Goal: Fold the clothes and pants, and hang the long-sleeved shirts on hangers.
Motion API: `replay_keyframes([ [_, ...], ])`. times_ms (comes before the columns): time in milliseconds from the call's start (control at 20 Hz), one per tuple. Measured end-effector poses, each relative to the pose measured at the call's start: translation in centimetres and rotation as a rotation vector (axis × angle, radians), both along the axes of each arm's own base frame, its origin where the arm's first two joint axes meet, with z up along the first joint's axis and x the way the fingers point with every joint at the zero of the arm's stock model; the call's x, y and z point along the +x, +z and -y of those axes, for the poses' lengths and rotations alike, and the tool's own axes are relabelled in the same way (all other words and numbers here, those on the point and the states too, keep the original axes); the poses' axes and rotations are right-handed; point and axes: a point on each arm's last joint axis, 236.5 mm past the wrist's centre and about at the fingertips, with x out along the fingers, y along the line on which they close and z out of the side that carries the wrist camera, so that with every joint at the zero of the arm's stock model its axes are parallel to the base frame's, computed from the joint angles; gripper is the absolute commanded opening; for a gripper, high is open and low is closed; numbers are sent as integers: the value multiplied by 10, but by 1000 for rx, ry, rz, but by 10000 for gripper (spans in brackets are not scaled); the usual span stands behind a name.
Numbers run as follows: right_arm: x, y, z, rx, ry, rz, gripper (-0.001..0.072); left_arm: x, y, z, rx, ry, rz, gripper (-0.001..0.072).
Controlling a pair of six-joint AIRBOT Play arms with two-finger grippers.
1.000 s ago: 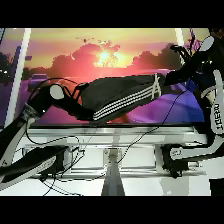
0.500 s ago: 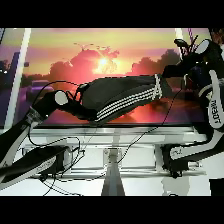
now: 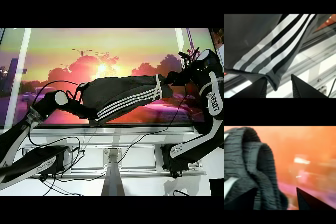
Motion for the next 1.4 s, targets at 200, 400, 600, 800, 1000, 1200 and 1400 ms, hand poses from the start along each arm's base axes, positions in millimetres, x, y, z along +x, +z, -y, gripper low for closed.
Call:
replay_keyframes([
  [200, -8, -7, -36, 218, -29, -82, 599, 12, 0, 1, -6, 23, 45, 336],
  [400, -7, -5, -78, 368, -3, -108, 607, 33, -10, -8, 46, 28, 129, 336],
  [600, -7, -1, -127, 431, 98, -95, 474, 44, -35, -20, 119, 13, 148, 336],
  [800, -21, 4, -182, 459, 230, -113, 85, 45, -58, -25, 160, 10, 114, 361],
  [1000, -14, 20, -216, 428, 340, -34, 29, 63, -54, -30, 170, 26, 136, 361],
  [1200, 38, 61, -191, 232, 294, 158, 29, 97, -10, -37, 138, 35, 239, 390],
  [1400, 86, 144, -100, -40, 113, 385, 29, 130, 53, -59, 118, 56, 421, 702],
])
